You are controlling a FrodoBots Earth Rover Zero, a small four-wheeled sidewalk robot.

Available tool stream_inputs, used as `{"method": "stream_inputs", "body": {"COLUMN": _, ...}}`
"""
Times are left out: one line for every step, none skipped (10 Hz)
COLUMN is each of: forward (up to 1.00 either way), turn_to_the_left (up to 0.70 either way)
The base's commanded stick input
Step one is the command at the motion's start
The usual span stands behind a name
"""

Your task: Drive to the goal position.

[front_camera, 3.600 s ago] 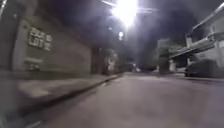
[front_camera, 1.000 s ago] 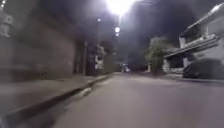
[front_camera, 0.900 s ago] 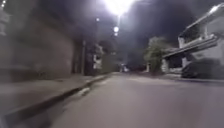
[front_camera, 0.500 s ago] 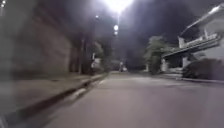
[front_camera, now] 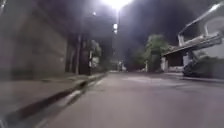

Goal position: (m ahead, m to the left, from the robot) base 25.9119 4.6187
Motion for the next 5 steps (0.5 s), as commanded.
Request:
{"method": "stream_inputs", "body": {"forward": 0.7, "turn_to_the_left": -0.35}}
{"method": "stream_inputs", "body": {"forward": 0.7, "turn_to_the_left": -0.35}}
{"method": "stream_inputs", "body": {"forward": 0.7, "turn_to_the_left": -0.35}}
{"method": "stream_inputs", "body": {"forward": 0.7, "turn_to_the_left": -0.35}}
{"method": "stream_inputs", "body": {"forward": 0.7, "turn_to_the_left": -0.35}}
